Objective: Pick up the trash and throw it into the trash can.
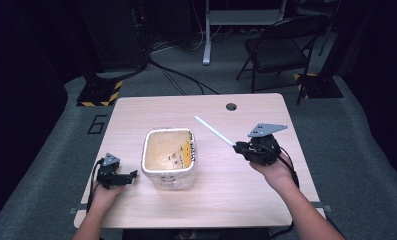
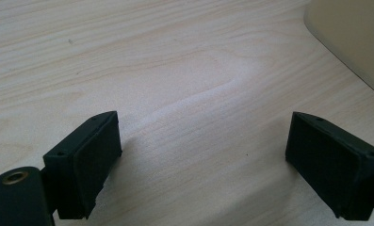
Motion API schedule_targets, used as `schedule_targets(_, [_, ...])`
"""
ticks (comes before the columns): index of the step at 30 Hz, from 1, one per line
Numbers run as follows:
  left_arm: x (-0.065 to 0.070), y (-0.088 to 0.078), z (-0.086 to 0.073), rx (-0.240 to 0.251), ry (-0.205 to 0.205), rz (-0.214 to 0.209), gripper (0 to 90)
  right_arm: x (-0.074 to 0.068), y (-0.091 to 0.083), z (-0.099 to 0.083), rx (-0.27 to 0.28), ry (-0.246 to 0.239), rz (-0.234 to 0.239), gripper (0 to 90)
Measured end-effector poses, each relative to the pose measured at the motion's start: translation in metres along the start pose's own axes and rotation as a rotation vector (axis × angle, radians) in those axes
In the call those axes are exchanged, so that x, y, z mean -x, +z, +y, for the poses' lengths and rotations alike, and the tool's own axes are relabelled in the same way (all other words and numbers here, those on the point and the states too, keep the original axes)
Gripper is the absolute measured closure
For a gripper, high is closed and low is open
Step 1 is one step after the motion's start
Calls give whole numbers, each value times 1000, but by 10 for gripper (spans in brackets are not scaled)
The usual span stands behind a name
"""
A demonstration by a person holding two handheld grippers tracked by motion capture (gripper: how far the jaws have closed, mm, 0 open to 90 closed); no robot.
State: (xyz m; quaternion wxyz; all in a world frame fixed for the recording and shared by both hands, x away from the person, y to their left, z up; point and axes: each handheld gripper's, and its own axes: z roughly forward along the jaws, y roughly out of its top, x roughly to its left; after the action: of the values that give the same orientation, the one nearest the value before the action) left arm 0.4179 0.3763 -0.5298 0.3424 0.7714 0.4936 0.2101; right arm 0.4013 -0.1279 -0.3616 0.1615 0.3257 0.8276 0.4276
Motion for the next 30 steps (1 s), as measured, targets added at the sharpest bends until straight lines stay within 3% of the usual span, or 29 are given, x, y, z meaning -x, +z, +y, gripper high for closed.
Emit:
schedule_targets(13, [0,0,0,2,0,1,107,-22,0,14,9,-75,54,787])
schedule_targets(30, [0,0,0,2,-2,1,109,-44,8,27,13,-127,113,787])
